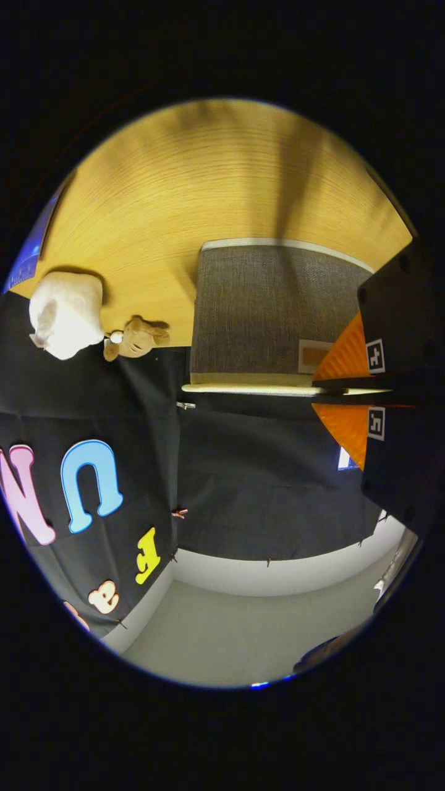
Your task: Open the storage box then place both shoes into the box .Put the left shoe in first, then the right shoe, with the right side of both shoes facing outward in a uniform manner.
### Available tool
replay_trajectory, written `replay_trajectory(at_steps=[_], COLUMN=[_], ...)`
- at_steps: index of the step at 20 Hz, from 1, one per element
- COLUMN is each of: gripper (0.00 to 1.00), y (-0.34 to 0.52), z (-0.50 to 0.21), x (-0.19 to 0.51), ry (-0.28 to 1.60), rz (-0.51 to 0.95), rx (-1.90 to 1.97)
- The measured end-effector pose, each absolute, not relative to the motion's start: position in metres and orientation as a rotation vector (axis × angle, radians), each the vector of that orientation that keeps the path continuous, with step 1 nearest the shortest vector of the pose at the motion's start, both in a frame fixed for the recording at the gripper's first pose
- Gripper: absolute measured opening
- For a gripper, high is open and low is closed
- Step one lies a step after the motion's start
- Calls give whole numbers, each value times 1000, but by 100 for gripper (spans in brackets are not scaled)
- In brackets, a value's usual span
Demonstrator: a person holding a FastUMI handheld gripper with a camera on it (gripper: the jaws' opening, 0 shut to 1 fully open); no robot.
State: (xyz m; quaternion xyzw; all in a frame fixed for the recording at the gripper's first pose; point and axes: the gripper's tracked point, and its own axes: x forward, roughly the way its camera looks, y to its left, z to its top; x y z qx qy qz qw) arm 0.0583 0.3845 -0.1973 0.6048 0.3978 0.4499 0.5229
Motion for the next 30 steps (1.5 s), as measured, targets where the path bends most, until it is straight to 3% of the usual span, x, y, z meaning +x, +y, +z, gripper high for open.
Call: replay_trajectory(at_steps=[12, 20, 24, 30], gripper=[5, 5, 5, 14], y=[405, 503, 569, 622], z=[-77, 4, 9, 4], x=[76, 71, 69, 69], ry=[805, 725, 738, 718], rz=[1022, 1096, 1117, 1107], rx=[1136, 947, 928, 877])
